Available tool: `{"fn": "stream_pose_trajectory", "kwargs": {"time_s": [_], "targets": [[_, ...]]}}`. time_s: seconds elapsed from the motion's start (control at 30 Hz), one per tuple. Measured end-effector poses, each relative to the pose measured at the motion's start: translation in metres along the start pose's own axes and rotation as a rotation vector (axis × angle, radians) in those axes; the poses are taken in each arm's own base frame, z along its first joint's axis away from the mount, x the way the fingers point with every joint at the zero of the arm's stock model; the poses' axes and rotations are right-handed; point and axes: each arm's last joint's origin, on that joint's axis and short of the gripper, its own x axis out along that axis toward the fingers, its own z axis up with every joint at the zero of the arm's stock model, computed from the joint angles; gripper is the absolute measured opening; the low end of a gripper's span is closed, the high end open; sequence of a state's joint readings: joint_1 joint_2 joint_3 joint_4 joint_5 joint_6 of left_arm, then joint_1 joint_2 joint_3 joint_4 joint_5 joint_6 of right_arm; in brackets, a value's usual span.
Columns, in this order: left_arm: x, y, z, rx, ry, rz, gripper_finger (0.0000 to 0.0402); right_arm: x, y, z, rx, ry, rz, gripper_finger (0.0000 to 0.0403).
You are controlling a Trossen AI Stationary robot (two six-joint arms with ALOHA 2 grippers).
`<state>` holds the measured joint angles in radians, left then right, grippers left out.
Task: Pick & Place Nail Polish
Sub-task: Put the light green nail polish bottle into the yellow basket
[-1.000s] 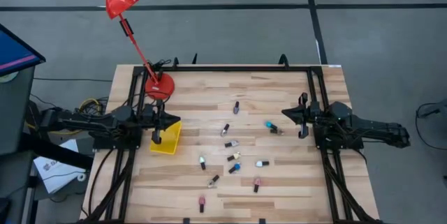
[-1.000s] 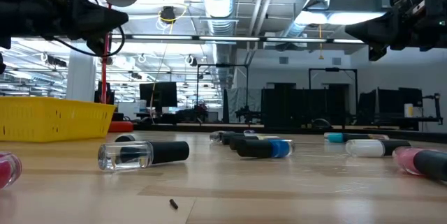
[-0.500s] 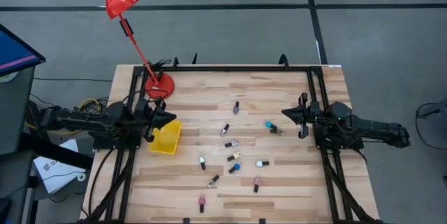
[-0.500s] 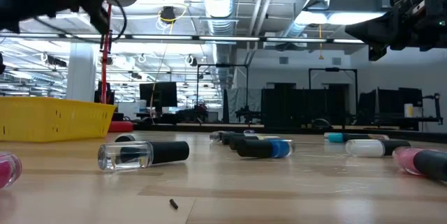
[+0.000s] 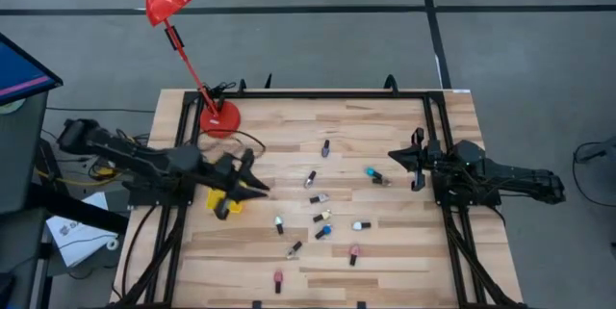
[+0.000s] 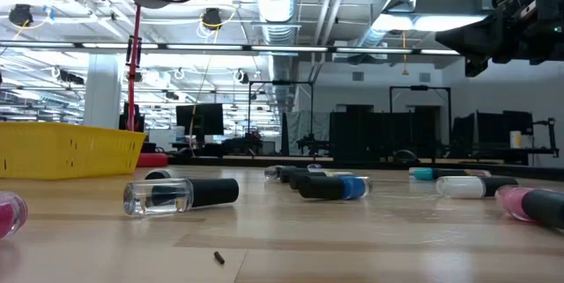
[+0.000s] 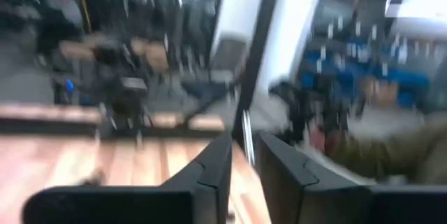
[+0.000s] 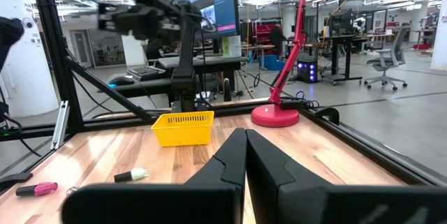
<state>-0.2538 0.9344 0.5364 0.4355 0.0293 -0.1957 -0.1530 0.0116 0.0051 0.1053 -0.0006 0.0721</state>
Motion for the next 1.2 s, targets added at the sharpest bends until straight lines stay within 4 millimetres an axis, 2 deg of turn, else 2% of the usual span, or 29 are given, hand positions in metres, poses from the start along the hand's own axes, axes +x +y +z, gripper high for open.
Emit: {"fn": "stream_pose_trajectory", "kwargs": {"time_s": [0.13, 0.27, 0.5, 0.8, 1.03, 1.2], "targets": [[0.025, -0.007, -0.011, 0.005, 0.251, 0.073, 0.0102, 0.0, 0.0, 0.0, 0.0, 0.0, 0.0, 0.0], [0.037, -0.007, -0.039, 0.035, 0.532, 0.19, 0.0135, 0.0, 0.0, 0.0, 0.0, 0.0, 0.0, 0.0], [0.052, -0.009, -0.083, 0.187, 0.742, 0.134, 0.0176, 0.0, 0.0, 0.0, 0.0, 0.0, 0.0, 0.0], [0.065, -0.003, -0.124, 0.381, 0.914, -0.021, 0.0186, 0.0, 0.0, 0.0, 0.0, 0.001, 0.0, 0.0], [0.069, 0.011, -0.129, 0.469, 0.926, -0.083, 0.0186, 0.0, 0.0, 0.0, 0.0, 0.001, 0.0, 0.0], [0.069, 0.027, -0.125, 0.425, 0.91, -0.144, 0.0186, 0.0, 0.0, 0.0, 0.0, 0.001, 0.0, 0.0]]}}
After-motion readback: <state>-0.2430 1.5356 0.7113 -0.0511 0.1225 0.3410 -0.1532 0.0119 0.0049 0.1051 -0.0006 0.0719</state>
